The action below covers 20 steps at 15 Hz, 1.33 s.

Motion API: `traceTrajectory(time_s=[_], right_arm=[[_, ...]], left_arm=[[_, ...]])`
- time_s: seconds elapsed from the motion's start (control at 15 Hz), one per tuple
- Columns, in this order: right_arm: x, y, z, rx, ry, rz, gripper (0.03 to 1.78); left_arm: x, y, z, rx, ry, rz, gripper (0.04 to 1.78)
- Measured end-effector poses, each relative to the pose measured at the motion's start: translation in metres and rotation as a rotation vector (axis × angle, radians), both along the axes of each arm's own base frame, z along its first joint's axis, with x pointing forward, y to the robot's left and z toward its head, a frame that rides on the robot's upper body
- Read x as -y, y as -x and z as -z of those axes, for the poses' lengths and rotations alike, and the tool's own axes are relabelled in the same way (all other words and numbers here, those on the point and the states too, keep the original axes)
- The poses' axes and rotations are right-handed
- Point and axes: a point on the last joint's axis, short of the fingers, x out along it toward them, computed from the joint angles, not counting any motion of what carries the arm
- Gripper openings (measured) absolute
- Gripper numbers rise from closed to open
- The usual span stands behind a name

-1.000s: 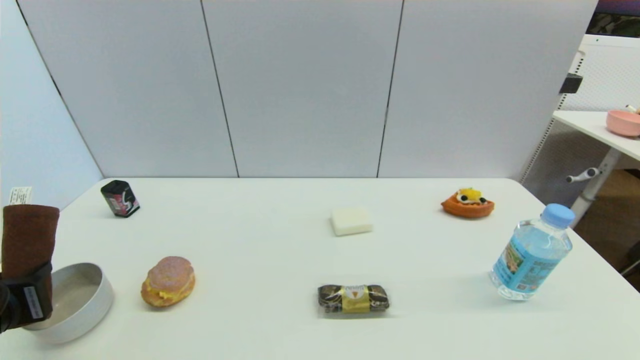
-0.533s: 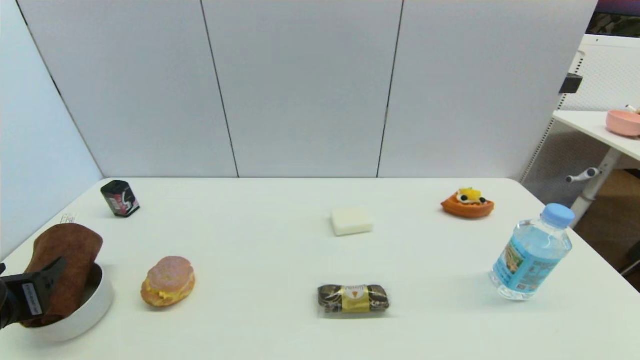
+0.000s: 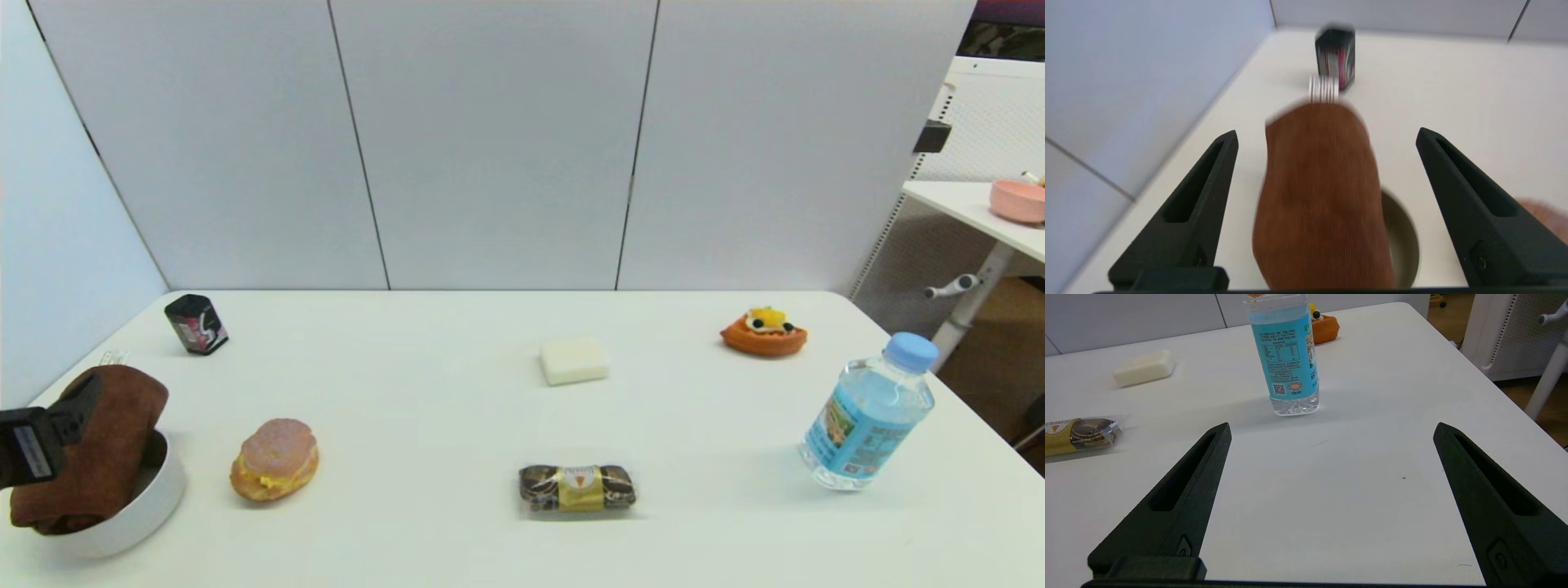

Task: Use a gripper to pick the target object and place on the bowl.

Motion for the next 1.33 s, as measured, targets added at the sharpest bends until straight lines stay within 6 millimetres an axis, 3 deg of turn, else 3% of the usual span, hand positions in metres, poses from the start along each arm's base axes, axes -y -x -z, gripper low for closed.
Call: traceTrajectory(time_s=[0.33,0.53,0.67,0.93,1.33], right_arm=[[0.000,0.000,0.000,0.000,0.000,0.000,1.71],[0.000,0.000,0.000,0.000,0.000,0.000,1.71],[0.000,0.000,0.000,0.000,0.000,0.000,1.71],[0.000,0.000,0.000,0.000,0.000,0.000,1.71],[0.000,0.000,0.000,0.000,0.000,0.000,1.71]], left_arm=[[0.001,-0.006,-0.080,0.200,-0.056,0.051,1.62],[0.007,0.021,-0.122,0.210,-0.058,0.157,1.65],[0.013,0.053,-0.130,0.180,-0.037,0.214,1.66],[0.022,0.115,-0.110,0.117,0.041,0.345,1.68],[0.022,0.146,-0.030,0.048,0.056,0.381,1.69]])
